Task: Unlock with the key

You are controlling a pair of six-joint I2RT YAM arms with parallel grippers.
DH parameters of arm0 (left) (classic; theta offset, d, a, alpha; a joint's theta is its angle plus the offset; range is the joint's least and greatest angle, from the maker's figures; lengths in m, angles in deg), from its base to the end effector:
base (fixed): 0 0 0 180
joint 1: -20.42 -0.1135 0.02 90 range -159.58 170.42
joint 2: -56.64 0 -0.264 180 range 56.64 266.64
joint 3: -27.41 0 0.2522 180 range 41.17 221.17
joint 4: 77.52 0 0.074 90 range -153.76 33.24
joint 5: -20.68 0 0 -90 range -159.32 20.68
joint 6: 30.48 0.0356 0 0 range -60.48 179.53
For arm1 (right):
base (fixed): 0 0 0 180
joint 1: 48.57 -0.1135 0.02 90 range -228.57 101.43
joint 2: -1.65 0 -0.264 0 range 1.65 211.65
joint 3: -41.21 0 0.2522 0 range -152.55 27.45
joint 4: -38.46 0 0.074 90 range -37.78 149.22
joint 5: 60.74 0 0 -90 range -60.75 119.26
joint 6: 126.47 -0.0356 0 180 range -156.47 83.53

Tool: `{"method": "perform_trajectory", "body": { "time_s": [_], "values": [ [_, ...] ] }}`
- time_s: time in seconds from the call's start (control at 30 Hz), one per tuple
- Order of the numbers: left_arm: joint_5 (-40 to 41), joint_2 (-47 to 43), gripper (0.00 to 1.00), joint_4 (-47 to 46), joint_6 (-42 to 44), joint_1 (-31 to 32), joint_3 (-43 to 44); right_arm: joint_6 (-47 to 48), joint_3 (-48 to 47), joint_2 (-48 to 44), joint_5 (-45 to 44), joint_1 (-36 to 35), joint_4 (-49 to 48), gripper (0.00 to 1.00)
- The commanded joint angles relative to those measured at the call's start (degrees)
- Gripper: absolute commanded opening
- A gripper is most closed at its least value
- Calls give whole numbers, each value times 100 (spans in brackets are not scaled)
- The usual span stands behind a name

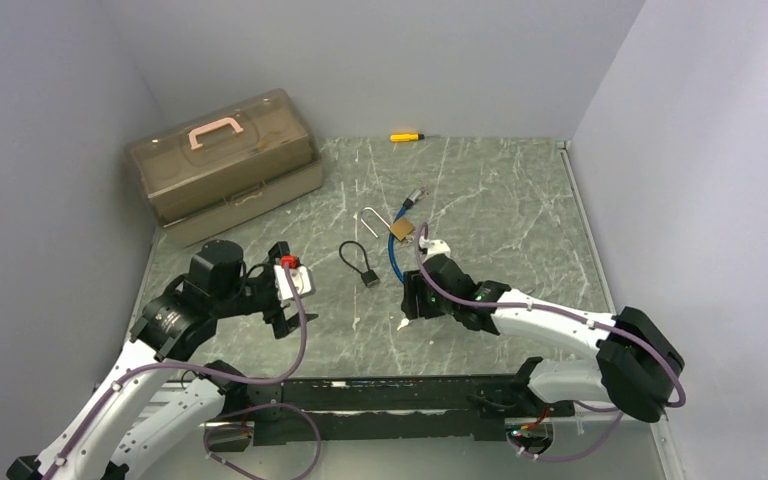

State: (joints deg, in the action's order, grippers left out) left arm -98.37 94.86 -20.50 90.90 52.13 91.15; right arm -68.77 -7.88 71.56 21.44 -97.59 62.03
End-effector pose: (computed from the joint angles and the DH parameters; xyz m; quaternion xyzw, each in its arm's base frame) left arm 0.1014 -0.0829 0.3306 0.5463 0.6557 -0.2202 0.4724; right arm 0.1631 0.1804 0.1954 -0.1076 0.9138 0.2043 0.3343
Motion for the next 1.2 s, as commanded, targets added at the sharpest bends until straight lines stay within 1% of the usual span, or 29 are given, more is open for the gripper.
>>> {"method": "perform_trajectory", "body": {
  "time_s": [0.0,0.13,0.37,0.53,0.63,0.7,0.87,1.0,1.07,1.1,1.17],
  "values": [
    [-217,-148,99,-370,-325,-88,-204,-549,146,-125,-170,-150,313,59],
    [-8,-127,100,-433,-341,-99,-269,-728,159,140,-50,-326,190,57],
    [384,41,99,-445,-184,18,-156,-647,-140,766,-11,-456,-37,55],
    [415,189,99,-476,-141,116,3,-575,-312,1110,-12,-453,-80,48],
    [499,248,99,-517,-75,169,44,-471,-413,1242,-89,-452,-136,41],
    [517,287,99,-528,-90,171,119,-377,-493,1294,-141,-452,-127,38],
    [664,409,99,-665,-276,174,319,-67,-497,1095,-388,-487,-81,15],
    [518,509,99,-758,-367,177,388,197,-468,861,-554,-488,32,7],
    [440,545,99,-792,-394,175,386,264,-487,776,-595,-487,129,7],
    [410,565,99,-791,-395,182,385,275,-530,774,-607,-486,219,11],
    [381,593,99,-754,-373,193,407,259,-602,778,-645,-498,405,29]
  ]
}}
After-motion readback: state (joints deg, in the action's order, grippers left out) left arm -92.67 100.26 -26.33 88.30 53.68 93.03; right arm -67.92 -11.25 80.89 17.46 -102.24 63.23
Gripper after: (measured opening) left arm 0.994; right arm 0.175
